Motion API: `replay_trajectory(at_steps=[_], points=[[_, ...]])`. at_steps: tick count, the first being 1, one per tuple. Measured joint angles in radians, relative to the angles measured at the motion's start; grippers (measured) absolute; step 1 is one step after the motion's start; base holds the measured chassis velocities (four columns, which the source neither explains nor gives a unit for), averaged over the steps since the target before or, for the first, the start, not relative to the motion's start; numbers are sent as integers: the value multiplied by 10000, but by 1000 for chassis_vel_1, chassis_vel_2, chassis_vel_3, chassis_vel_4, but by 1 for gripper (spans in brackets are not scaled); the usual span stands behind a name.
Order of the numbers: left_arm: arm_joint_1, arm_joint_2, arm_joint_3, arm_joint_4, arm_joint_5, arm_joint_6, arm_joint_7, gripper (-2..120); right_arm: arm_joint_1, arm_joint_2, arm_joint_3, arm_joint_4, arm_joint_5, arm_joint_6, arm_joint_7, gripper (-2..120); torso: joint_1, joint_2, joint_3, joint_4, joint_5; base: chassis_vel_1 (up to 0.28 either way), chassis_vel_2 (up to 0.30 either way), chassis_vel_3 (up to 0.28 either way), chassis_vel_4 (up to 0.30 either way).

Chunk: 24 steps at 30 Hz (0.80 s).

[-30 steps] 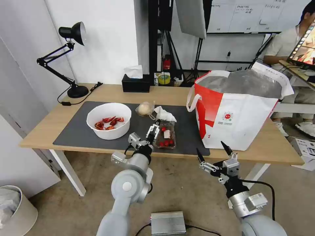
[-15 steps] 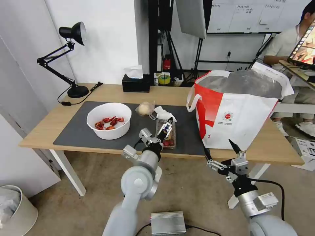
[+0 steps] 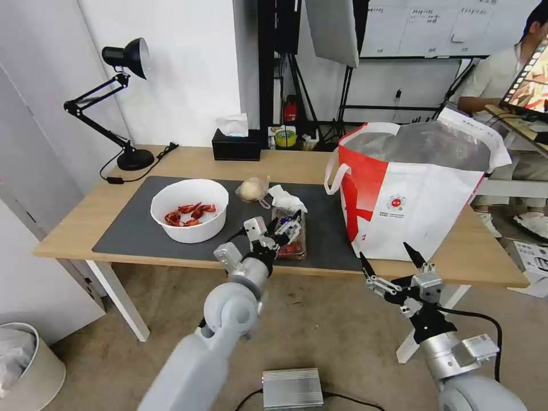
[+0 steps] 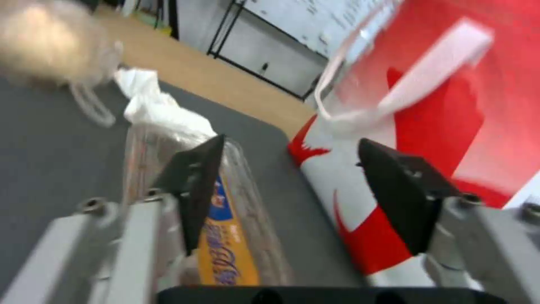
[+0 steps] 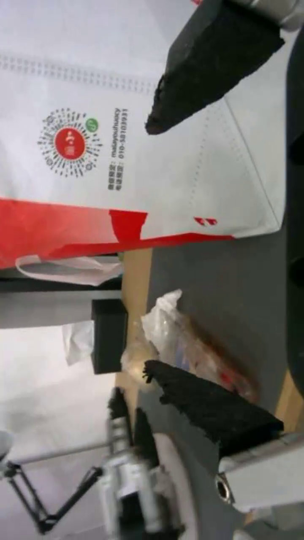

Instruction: Pick up the trash from the table and place it into the takeout bag.

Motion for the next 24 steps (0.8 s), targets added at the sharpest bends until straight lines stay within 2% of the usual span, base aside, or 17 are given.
replay_trajectory(at_steps=[2, 3, 6, 7, 9, 10, 12, 13, 16, 21, 24], points=[[-206, 383, 172, 316, 764, -21, 401, 51, 137, -145, 49, 67, 742, -318, 177, 100, 0, -1, 0, 0, 0, 0, 0, 0, 0], [-206, 383, 172, 316, 764, -21, 401, 51, 137, -145, 49, 67, 742, -318, 177, 100, 0, -1, 0, 0, 0, 0, 0, 0, 0], [-302, 724, 433, 626, 1634, -62, 743, 35, 333, -345, 65, 87, 1491, -645, 401, 100, 0, 0, 0, 0, -1, 0, 0, 0, 0], [-302, 724, 433, 626, 1634, -62, 743, 35, 333, -345, 65, 87, 1491, -645, 401, 100, 0, 0, 0, 0, -1, 0, 0, 0, 0], [-307, 762, 561, 797, 1981, -88, 844, 24, 517, -495, 43, 81, 2051, -904, 589, 100, 0, 0, 1, 1, 0, 0, 0, 0, 0], [-307, 762, 561, 797, 1981, -88, 844, 24, 517, -495, 43, 81, 2051, -904, 589, 100, 0, 0, 1, 1, 0, 0, 0, 0, 0], [-349, 759, 688, 902, 2081, -102, 892, 14, 675, -591, 19, 65, 2624, -1134, 805, 100, 0, 0, 1, -1, 0, 0, 0, 0, 0], [-349, 759, 688, 902, 2081, -102, 892, 14, 675, -591, 19, 65, 2624, -1134, 805, 100, 0, 0, 1, -1, 0, 0, 0, 0, 0], [-362, 745, 761, 959, 2177, -113, 901, 0, 1036, -788, -151, 41, 3715, -1564, 1252, 100, 1, 0, 1, 0, 2, 0, 0, 0, 0], [-363, 774, 774, 968, 2246, -116, 893, 0, 1347, -909, -427, 145, 4892, -2044, 1746, 100, 1, -1, 0, 0, 1, 0, 0, 0, 0], [-326, 837, 758, 968, 2270, -117, 859, 0, 1831, -1095, -758, 195, 6280, -2489, 2217, 100, 1, 0, 1, 1, 1, 0, 0, 0, 0]])
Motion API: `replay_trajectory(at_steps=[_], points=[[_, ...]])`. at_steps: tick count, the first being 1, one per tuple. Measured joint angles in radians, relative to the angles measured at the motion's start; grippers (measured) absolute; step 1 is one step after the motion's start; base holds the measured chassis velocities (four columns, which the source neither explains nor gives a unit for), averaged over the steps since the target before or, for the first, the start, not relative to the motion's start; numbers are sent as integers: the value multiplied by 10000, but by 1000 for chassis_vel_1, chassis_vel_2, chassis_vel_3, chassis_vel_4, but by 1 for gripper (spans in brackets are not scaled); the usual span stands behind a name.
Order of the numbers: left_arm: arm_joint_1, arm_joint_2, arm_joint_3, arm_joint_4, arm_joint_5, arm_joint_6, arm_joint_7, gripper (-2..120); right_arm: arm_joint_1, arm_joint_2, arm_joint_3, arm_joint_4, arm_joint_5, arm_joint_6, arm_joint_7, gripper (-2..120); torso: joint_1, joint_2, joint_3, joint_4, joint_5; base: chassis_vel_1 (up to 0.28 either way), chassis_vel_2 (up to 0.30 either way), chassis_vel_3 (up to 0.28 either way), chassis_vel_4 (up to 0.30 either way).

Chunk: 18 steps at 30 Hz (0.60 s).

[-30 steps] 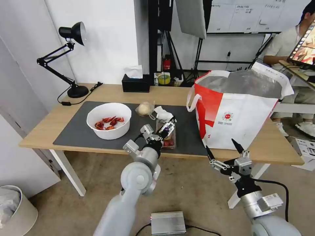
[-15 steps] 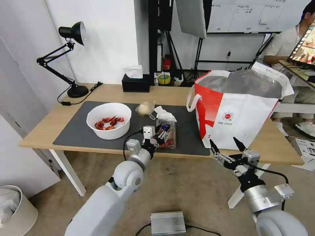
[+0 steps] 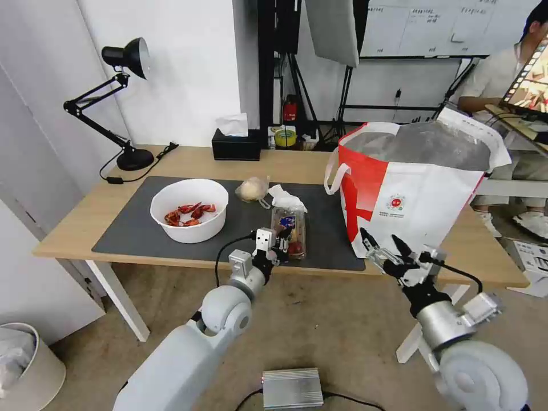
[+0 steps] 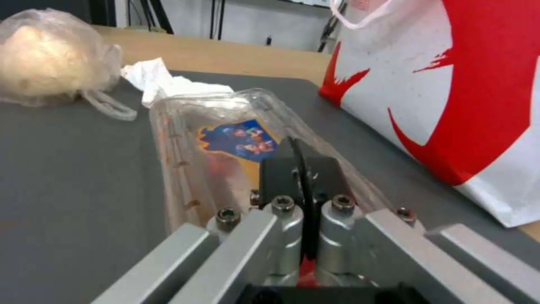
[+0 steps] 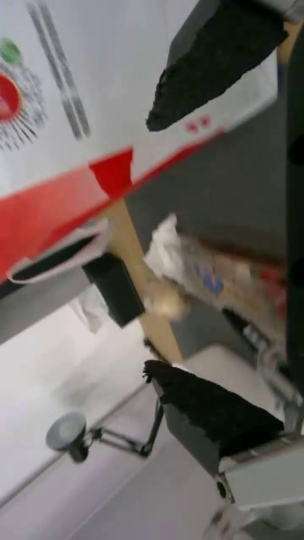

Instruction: Pick up the trash from the table and place it into the takeout bag.

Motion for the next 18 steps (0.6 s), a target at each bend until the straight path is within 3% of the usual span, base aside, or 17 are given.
replay_trajectory(at_steps=[8, 18], points=[[159, 206, 56, 39, 225, -1, 78, 0, 668, -277, -338, 40, 2289, -678, 1238, 100, -1, 0, 0, 0, 0, 0, 0, 0, 0], [200, 200, 84, 55, 298, -34, 112, 0, 1563, -101, -855, -371, 2984, -1037, 2185, 100, -1, 0, 0, -1, -1, 0, 0, 0, 0]])
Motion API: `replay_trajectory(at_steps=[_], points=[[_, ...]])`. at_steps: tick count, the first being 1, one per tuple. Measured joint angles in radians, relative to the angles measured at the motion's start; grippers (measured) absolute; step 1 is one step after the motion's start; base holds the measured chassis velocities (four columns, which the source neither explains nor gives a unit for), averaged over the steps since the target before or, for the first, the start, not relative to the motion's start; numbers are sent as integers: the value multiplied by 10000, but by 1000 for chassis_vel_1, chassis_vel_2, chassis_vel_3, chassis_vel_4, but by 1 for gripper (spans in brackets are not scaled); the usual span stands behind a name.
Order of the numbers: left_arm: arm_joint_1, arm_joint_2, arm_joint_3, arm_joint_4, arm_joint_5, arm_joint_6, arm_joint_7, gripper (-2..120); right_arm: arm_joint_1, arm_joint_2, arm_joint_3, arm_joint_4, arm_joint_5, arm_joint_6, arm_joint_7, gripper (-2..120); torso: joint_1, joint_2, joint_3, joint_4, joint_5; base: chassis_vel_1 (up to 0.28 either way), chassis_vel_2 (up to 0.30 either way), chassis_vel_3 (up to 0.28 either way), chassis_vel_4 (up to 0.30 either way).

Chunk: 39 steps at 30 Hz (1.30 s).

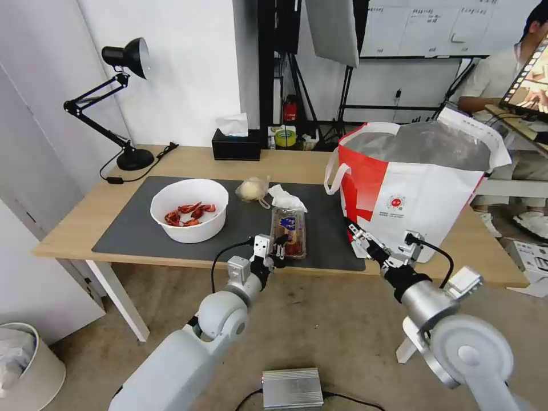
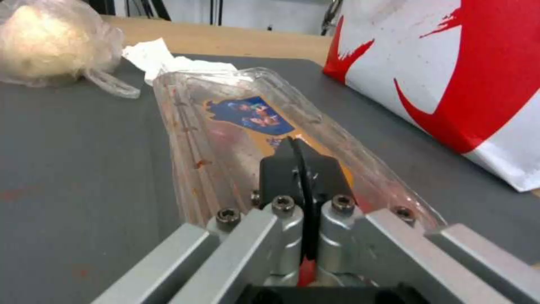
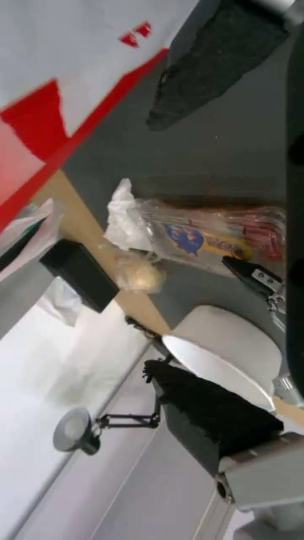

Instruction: Pick up the trash from the table and place it into the takeout bag.

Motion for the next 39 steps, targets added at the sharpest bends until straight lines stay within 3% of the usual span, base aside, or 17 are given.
replay_trajectory(at_steps=[14, 21, 39], points=[[75, -64, -44, -60, -23, -48, -68, 0, 1372, 216, -840, -1064, 52, -319, 336, 100, 0, 0, -1, 0, 0, 0, 0, 0, 0], [169, -153, -70, -193, -177, -55, -110, 0, 2267, 571, -1169, -1763, 335, -1237, 878, 100, 0, 0, -1, 0, 0, 0, 0, 0, 0], [248, -174, -114, -254, -213, -47, -127, 0, 3990, 877, -1783, -3236, 954, -1841, 1593, 100, 1, 0, -1, 0, 0, 0, 0, 0, 0]])
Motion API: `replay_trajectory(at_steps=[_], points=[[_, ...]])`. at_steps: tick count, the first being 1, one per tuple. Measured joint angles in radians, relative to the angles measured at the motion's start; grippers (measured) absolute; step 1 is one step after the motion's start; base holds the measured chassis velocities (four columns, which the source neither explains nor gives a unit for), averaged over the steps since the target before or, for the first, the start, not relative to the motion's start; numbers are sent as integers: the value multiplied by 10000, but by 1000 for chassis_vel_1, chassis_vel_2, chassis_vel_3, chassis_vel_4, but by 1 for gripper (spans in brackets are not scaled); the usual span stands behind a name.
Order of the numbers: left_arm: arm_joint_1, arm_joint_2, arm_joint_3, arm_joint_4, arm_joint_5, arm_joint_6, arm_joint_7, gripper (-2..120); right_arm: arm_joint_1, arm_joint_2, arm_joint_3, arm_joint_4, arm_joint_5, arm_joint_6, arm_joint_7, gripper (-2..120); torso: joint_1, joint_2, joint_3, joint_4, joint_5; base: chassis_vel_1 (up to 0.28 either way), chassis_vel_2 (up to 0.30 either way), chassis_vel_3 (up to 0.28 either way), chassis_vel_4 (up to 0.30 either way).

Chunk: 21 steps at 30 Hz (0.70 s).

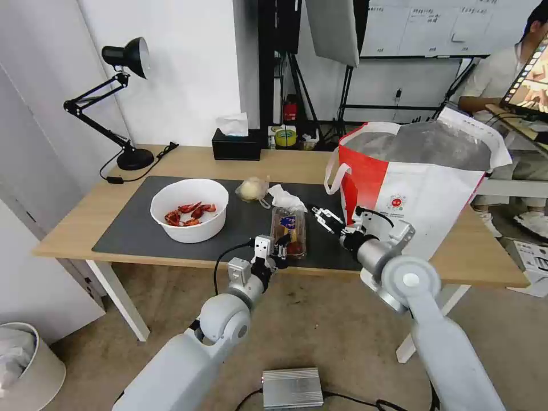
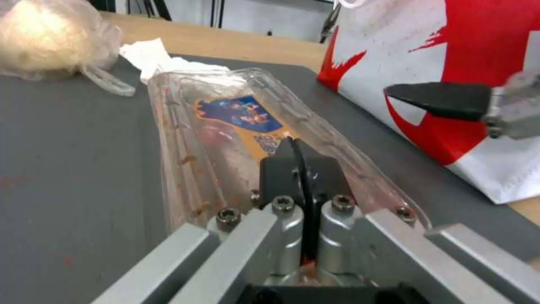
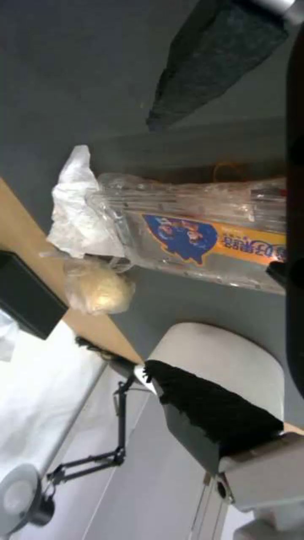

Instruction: Pick up the trash from the table and place it into the takeout bag.

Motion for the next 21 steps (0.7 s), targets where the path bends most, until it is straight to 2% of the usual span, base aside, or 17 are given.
replay_trajectory(at_steps=[9, 21], points=[[77, -52, -5, -23, 41, 10, -9, 0, 742, 140, -379, -655, 439, -536, 908, 100, 0, 1, 0, 0, 0, 0, 0, 0, 0], [50, -54, 32, 11, 40, -45, 9, 0, 1408, 444, -611, -1416, 778, -1056, 1301, 100, 1, 1, 0, 0, 0, 0, 0, 0, 0]])
